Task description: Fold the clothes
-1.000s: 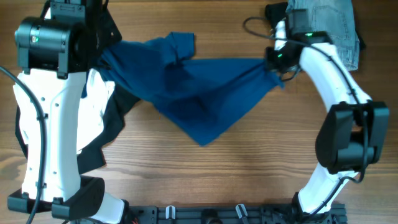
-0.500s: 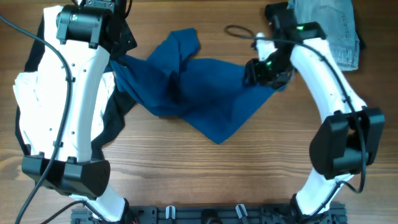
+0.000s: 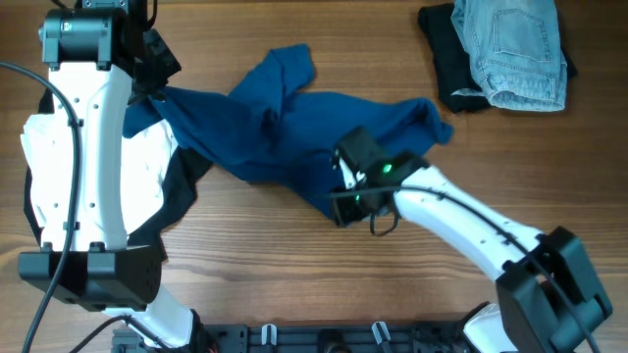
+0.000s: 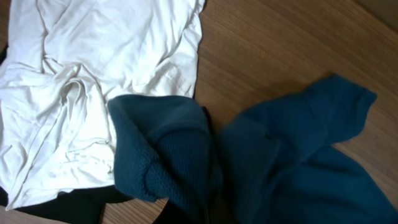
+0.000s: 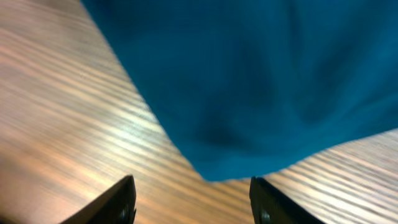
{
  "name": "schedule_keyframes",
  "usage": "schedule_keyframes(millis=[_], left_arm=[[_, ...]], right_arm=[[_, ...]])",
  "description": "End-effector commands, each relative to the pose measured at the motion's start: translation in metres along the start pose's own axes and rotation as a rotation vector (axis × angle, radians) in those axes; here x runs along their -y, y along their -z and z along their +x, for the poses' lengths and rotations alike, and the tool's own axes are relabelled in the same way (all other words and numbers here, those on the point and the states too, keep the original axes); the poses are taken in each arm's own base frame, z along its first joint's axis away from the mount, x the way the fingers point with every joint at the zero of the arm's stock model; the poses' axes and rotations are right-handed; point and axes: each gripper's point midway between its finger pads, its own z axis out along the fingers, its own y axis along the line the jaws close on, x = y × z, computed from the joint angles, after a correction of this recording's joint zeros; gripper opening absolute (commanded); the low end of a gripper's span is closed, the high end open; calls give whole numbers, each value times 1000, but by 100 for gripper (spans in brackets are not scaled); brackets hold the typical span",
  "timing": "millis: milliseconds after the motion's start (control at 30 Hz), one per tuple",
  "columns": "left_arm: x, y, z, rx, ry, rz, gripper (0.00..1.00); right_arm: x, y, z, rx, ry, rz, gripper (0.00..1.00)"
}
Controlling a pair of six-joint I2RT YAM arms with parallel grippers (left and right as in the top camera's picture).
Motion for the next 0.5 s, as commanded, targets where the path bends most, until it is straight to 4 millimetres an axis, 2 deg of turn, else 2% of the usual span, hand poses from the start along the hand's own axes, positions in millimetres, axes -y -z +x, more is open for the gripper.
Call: schedule_keyframes(millis=[0, 167, 267, 333, 400, 433, 467], left_arm=[[1, 1, 0, -2, 12, 8, 4], [0, 1, 1, -7, 12, 6, 4], [-1, 1, 1, -8, 11, 4, 4], [-1, 1, 1, -8, 11, 4, 4], [-1, 1, 1, -8, 11, 4, 4], [0, 1, 1, -8, 11, 4, 4], [0, 1, 1, -8, 11, 4, 4]], right_arm=[[12, -16, 6, 35, -55, 106, 59], [11, -30, 7, 23, -53, 123, 59], [15, -48, 7, 4, -62, 140, 59], [22, -60, 13, -27, -79, 170, 60], [39, -66, 18, -36, -141, 256, 59], [44, -65, 18, -28, -158, 287, 57], [48, -64, 16, -17, -169, 308, 51]])
